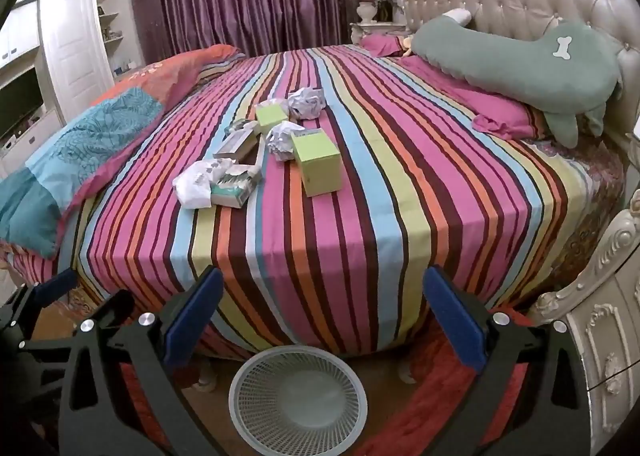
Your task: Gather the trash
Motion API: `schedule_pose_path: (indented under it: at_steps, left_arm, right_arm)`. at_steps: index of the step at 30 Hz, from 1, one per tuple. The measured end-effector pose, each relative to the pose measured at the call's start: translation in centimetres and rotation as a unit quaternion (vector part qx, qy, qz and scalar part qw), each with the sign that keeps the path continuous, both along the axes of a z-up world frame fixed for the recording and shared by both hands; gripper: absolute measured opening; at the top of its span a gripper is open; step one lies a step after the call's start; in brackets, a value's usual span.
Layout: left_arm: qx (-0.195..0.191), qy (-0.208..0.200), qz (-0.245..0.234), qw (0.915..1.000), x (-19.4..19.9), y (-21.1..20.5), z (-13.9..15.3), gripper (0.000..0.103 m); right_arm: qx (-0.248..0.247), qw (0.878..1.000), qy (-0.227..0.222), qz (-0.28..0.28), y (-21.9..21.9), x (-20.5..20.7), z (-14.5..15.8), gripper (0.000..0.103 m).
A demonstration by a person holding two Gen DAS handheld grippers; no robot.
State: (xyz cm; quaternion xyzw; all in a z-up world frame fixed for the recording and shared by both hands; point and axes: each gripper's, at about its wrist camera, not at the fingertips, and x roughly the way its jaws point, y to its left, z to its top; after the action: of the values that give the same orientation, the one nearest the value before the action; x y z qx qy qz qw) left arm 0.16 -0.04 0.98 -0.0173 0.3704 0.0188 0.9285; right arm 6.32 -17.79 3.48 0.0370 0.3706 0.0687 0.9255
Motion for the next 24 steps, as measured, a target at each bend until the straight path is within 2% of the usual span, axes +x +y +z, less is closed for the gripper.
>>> schedule_pose_path:
  at_steps: [15, 24]
  left_arm:
    - [-0.025, -0.004, 0.018, 0.9995, -0.1, 1.1, -0.4, 0.097]
    - [-0.015, -0.003, 0.016, 0.9998, -0.1, 1.0, -0.6, 0.097]
  right_arm:
    - [-0.014, 1.000, 0.003, 0.000, -0.2, -0.1, -0.2, 0.095]
    - [-0.019, 1.000, 0.001, 0.001, -0.2, -0.2, -0.1, 0.095]
